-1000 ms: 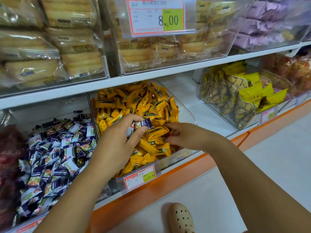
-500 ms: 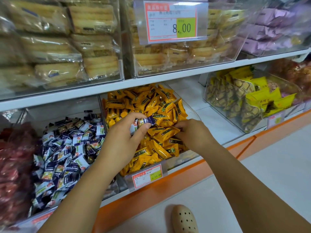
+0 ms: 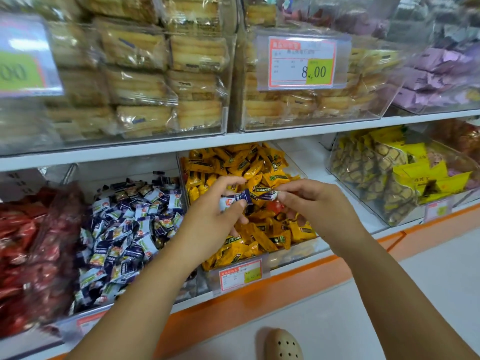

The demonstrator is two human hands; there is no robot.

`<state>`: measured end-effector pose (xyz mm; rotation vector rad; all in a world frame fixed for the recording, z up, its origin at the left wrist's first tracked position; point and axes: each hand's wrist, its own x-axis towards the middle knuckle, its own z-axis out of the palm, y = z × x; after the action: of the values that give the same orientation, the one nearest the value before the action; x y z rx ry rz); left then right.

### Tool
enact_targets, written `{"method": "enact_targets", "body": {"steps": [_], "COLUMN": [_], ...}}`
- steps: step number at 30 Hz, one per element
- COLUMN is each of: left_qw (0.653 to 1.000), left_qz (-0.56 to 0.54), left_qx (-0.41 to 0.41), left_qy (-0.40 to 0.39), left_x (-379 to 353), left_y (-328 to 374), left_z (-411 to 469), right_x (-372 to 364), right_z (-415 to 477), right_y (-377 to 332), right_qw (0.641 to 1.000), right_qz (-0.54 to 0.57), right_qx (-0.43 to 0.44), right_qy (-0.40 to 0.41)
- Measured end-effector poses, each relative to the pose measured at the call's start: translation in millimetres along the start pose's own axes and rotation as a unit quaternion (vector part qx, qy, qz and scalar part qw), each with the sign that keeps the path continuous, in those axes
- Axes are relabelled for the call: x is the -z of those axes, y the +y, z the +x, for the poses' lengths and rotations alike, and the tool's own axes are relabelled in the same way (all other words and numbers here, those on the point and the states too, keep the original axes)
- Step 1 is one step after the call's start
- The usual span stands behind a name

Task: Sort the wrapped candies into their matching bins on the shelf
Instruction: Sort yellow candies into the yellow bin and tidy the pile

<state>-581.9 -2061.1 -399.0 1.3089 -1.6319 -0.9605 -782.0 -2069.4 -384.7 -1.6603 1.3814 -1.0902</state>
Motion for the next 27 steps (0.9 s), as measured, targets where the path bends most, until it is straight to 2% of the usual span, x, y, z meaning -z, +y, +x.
{"method": "enact_targets", "body": {"steps": [4, 8, 11, 12, 14, 16, 17, 19, 21, 23, 25, 27], "left_qw": [0.997, 0.998, 0.992, 0.989, 0.974, 0.957, 0.959, 0.982, 0.994, 0.995, 0.993, 0.984], "left_qz": [-0.047, -0.052, 0.028, 0.077, 0.196, 0.261, 0.253, 0.15, 0.039, -0.01, -0.03, -0.025], "left_qx": [0.025, 0.009, 0.013, 0.028, 0.082, 0.109, 0.1, 0.071, 0.073, 0.079, 0.077, 0.069], "left_qy": [-0.055, 0.023, 0.12, 0.127, 0.082, 0.062, 0.073, 0.089, 0.064, 0.052, 0.084, 0.162], "left_x": [12.0, 42.3, 82.4, 96.9, 122.5, 138.9, 142.7, 142.9, 134.8, 127.0, 134.0, 156.5], "left_y": [2.1, -4.3, -20.6, -29.0, -44.1, -51.1, -50.0, -46.5, -39.8, -36.5, -39.2, -46.0], "left_z": [-11.2, -23.2, -31.0, -32.9, -40.4, -50.2, -55.2, -64.0, -73.5, -80.1, -82.6, -85.9], "right_x": [-29.5, -64.0, -84.5, -90.7, -103.7, -116.6, -122.3, -133.7, -146.3, -160.7, -172.9, -180.1], "right_z": [-4.0, -3.2, 2.5, 4.4, 5.9, 4.0, 2.3, -1.1, -3.5, -6.0, -9.0, -10.7], "right_y": [-14.0, -26.9, -36.4, -38.9, -42.2, -45.5, -48.0, -53.5, -58.7, -63.4, -69.5, -76.3], "right_qw": [0.997, 0.991, 0.992, 0.992, 0.992, 0.989, 0.988, 0.985, 0.983, 0.979, 0.974, 0.971], "right_qz": [0.055, 0.074, 0.064, 0.057, 0.037, 0.033, 0.036, 0.043, 0.051, 0.058, 0.066, 0.074], "right_qx": [-0.01, 0.006, 0.019, 0.021, 0.02, 0.018, 0.018, 0.024, 0.029, 0.039, 0.054, 0.069], "right_qy": [-0.05, -0.107, -0.108, -0.108, -0.12, -0.141, -0.149, -0.163, -0.177, -0.194, -0.209, -0.215]}}
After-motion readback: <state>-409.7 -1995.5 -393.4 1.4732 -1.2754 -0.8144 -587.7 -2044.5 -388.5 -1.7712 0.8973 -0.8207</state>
